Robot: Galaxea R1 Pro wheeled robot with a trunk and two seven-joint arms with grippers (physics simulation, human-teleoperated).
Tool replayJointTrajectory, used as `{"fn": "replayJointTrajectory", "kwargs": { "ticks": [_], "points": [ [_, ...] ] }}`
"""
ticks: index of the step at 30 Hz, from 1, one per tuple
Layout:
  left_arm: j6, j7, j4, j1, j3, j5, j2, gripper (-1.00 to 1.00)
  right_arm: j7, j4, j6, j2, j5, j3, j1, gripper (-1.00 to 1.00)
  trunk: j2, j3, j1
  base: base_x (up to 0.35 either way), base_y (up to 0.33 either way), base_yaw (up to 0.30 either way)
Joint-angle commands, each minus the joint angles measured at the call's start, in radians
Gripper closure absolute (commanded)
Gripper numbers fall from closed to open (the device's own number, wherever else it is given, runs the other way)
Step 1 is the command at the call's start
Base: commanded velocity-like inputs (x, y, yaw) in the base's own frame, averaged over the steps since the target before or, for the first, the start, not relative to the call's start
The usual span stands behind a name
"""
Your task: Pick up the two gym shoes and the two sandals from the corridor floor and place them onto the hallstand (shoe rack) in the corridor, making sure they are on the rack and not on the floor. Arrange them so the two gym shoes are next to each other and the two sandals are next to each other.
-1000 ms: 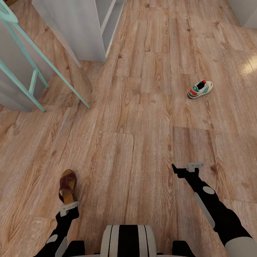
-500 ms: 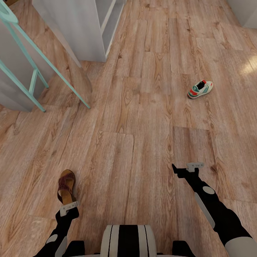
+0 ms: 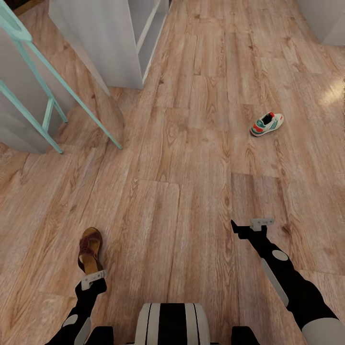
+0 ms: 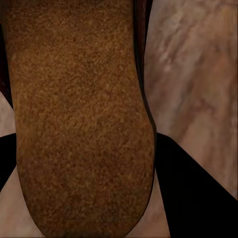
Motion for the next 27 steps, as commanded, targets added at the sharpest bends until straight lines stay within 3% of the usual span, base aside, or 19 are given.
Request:
{"fn": "replayJointTrajectory", "kwargs": {
  "ticks": [1, 27],
  "points": [
    [-0.003, -0.008, 0.001, -0.001, 0.008, -0.007, -0.001, 1.0, 0.001, -0.001, 0.004, -0.001, -0.008, 0.001, 0.0, -1.0, 0.0, 0.004, -0.001, 0.0, 0.0, 0.0],
    [-0.003, -0.009, -0.001, -0.001, 0.001, -0.007, -0.005, 1.0, -0.001, 0.005, 0.002, -0.002, -0.007, 0.001, 0.0, -1.0, 0.006, 0.104, -0.012, 0.0, 0.0, 0.0]
  ]
}}
